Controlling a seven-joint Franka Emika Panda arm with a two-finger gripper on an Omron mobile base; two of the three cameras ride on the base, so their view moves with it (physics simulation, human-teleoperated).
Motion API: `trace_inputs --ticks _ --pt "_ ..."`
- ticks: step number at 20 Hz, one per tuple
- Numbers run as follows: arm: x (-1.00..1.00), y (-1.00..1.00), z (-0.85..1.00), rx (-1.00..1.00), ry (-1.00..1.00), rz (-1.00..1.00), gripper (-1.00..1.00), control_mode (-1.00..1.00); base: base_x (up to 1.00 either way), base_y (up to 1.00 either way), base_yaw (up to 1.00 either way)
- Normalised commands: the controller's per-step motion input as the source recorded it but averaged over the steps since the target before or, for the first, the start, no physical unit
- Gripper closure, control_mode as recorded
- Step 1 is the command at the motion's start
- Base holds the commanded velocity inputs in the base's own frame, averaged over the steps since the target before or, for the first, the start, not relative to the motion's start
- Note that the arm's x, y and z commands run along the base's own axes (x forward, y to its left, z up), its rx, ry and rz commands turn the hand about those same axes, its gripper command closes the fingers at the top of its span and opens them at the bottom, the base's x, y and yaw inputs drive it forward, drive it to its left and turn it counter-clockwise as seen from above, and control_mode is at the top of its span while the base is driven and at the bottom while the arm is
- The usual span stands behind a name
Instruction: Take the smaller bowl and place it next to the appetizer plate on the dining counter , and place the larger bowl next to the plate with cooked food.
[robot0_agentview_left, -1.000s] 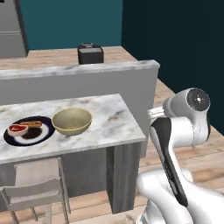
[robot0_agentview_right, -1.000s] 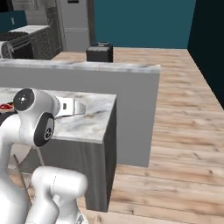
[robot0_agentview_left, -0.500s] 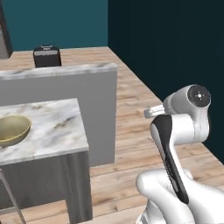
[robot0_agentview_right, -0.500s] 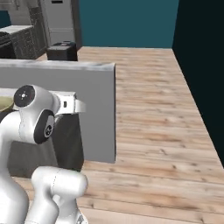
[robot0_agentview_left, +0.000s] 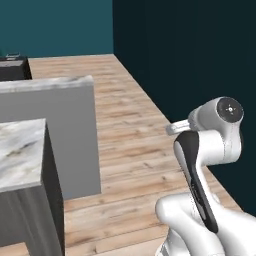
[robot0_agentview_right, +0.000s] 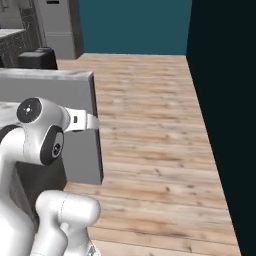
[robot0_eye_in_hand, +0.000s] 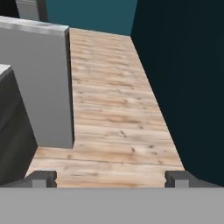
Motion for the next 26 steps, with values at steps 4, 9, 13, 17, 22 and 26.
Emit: trace_inputs --ticks 4,9,13,17,22,26 --pt "0.0 0.0 0.0 0.0 0.0 0.0 -1.0 1.0 0.91 -0.48 0.0" --pt "0.0 0.0 0.0 0.0 0.0 0.0 -1.0 1.0 1.0 -0.41 0.0" --pt "0.0 0.0 0.0 0.0 0.0 0.0 -1.0 1.0 1.0 -0.41 0.02" --pt "0.0 0.0 0.0 0.0 0.0 0.0 -1.0 1.0 1.0 -0.42 0.02" --pt "0.0 0.0 0.0 0.0 0.0 0.0 -1.0 1.0 1.0 -0.23 0.09" --pt "0.0 0.0 0.0 0.0 0.0 0.0 -1.0 1.0 1.0 0.0 0.16"
